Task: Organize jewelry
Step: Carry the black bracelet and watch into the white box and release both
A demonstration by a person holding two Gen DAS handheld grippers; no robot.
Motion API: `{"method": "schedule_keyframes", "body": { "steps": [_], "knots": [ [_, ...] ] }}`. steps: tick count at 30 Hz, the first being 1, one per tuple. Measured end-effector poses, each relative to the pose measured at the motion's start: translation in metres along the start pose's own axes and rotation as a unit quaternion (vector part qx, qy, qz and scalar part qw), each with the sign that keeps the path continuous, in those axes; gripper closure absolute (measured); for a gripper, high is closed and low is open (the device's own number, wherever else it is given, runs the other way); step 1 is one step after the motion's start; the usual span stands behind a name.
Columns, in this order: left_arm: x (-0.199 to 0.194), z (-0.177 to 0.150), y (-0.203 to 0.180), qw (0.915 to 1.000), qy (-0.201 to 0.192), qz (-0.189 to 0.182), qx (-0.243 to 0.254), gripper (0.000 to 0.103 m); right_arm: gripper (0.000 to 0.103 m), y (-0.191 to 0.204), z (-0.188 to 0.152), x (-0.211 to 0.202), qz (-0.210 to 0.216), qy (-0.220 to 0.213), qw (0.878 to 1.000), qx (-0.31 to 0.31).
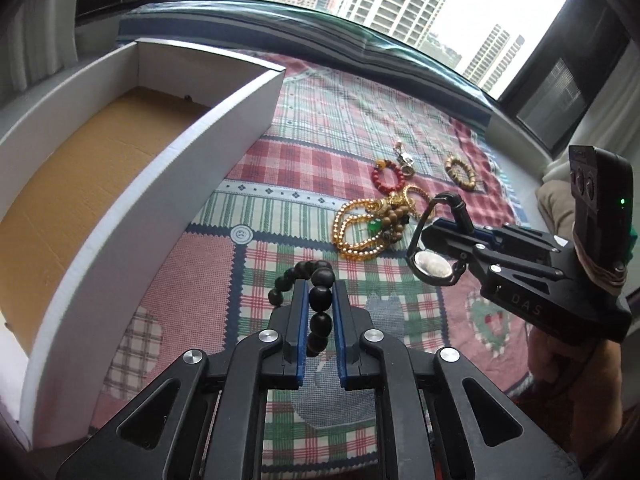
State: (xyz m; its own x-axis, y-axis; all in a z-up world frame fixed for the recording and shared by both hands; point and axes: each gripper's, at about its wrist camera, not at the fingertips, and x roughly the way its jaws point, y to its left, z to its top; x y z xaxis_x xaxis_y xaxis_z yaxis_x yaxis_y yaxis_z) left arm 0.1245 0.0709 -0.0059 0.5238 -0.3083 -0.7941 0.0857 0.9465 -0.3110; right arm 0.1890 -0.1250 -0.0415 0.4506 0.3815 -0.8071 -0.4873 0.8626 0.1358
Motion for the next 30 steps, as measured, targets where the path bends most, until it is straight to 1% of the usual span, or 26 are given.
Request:
{"method": "schedule_keyframes", "body": {
  "steps": [3, 6, 8, 9, 11, 14, 16, 18, 22, 23, 26, 27, 28, 29, 30],
  "knots": [
    [-0.042, 0.014, 0.021, 0.9993, -0.030, 0.012, -0.021, 0.093, 0.085, 0.026, 0.024, -0.016, 0.028, -0.014, 0.999, -0.022],
    [-0.081, 0.030, 0.052, 0.9962, -0.061, 0.037, -0.049, 0.093, 0.085, 0.058, 0.055, -0.027, 0.063, -0.035, 0.996, -0.047],
    [-0.101, 0.038, 0.074, 0.9929, -0.080, 0.060, -0.065, 0.093, 0.085, 0.081, 0.078, -0.029, 0.090, -0.046, 0.993, -0.061],
    [-0.107, 0.041, 0.086, 0.9904, -0.089, 0.077, -0.073, 0.093, 0.085, 0.093, 0.090, -0.029, 0.103, -0.051, 0.991, -0.066],
    [-0.113, 0.045, 0.110, 0.9849, -0.100, 0.109, -0.090, 0.093, 0.085, 0.116, 0.112, -0.023, 0.127, -0.056, 0.987, -0.075],
    [-0.104, 0.048, 0.148, 0.9776, -0.097, 0.141, -0.122, 0.093, 0.085, 0.153, 0.141, -0.001, 0.151, -0.055, 0.983, -0.092],
    [-0.092, 0.047, 0.171, 0.9729, -0.086, 0.160, -0.142, 0.093, 0.085, 0.174, 0.155, 0.024, 0.163, -0.037, 0.981, -0.097],
    [-0.076, 0.042, 0.189, 0.9698, -0.070, 0.172, -0.158, 0.093, 0.085, 0.194, 0.162, 0.053, 0.163, -0.015, 0.981, -0.108],
    [-0.046, 0.030, 0.214, 0.9681, -0.035, 0.174, -0.177, 0.093, 0.085, 0.225, 0.160, 0.103, 0.149, 0.032, 0.981, -0.123],
    [-0.045, 0.025, 0.219, 0.9681, -0.029, 0.173, -0.179, 0.093, 0.085, 0.227, 0.158, 0.114, 0.144, 0.041, 0.981, -0.124],
    [-0.033, 0.019, 0.222, 0.9677, -0.016, 0.178, -0.178, 0.092, 0.084, 0.233, 0.151, 0.135, 0.132, 0.059, 0.982, -0.125],
    [-0.030, 0.018, 0.223, 0.9673, -0.013, 0.180, -0.178, 0.092, 0.084, 0.233, 0.149, 0.137, 0.127, 0.058, 0.983, -0.123],
    [-0.028, 0.017, 0.223, 0.9664, -0.013, 0.183, -0.180, 0.090, 0.079, 0.233, 0.148, 0.139, 0.121, 0.060, 0.983, -0.122],
    [-0.029, 0.016, 0.222, 0.9659, -0.014, 0.185, -0.181, 0.081, 0.076, 0.232, 0.147, 0.140, 0.116, 0.061, 0.984, -0.120],
    [-0.031, 0.015, 0.221, 0.9658, -0.018, 0.185, -0.181, 0.075, 0.070, 0.230, 0.148, 0.138, 0.114, 0.057, 0.985, -0.117]
  ]
}}
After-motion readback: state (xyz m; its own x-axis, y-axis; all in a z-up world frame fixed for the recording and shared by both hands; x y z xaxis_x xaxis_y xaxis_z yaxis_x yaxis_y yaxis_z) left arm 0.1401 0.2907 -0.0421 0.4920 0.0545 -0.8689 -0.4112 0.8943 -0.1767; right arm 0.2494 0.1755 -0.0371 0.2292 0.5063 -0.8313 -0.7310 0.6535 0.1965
